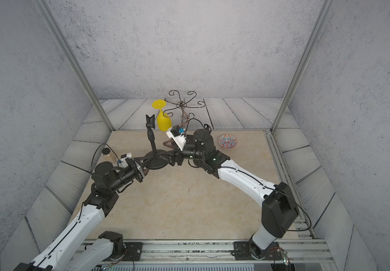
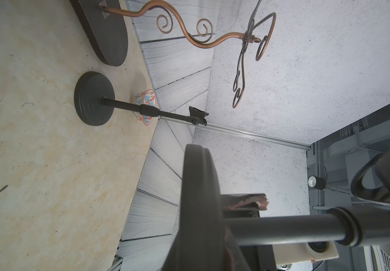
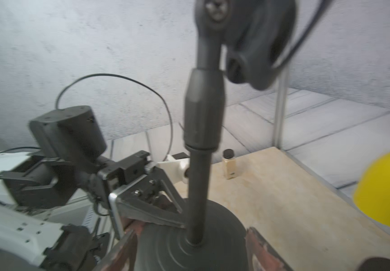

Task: Assemble a microphone stand
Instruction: Screw the microphone stand pole into the microphone stand base.

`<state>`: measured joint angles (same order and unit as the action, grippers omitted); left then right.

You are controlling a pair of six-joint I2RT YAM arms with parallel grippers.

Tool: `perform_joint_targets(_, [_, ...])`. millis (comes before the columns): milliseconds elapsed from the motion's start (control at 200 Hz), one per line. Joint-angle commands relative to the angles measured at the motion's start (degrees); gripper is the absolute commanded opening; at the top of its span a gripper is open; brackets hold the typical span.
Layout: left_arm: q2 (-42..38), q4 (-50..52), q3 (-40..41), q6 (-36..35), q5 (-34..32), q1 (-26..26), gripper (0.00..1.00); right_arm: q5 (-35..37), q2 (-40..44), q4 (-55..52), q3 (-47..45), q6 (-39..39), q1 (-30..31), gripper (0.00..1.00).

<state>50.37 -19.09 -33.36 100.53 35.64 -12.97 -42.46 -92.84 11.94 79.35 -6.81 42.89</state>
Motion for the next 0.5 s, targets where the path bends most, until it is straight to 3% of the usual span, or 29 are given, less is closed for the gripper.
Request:
perform_joint_targets(0, [-1.4,-5.5,-2.3,-0.2,0.8,-0.1,0.0,-10.5,-4.0,-5.6,3.6,3.4,0.1,0.69])
perform_joint_targets(305, [-1.6,-5.6,-2.4,-0.1,1.0,-0.1,0.0,-8.3,-11.3,-1.9,8.8,-0.1,-0.1,0.51])
perform_joint_targets(495, [-1.7,-5.7,-2.6,-0.1,0.9,-0.1,0.0,-5.6,-11.3,0.4,8.2,-3.8,0.2,0.17])
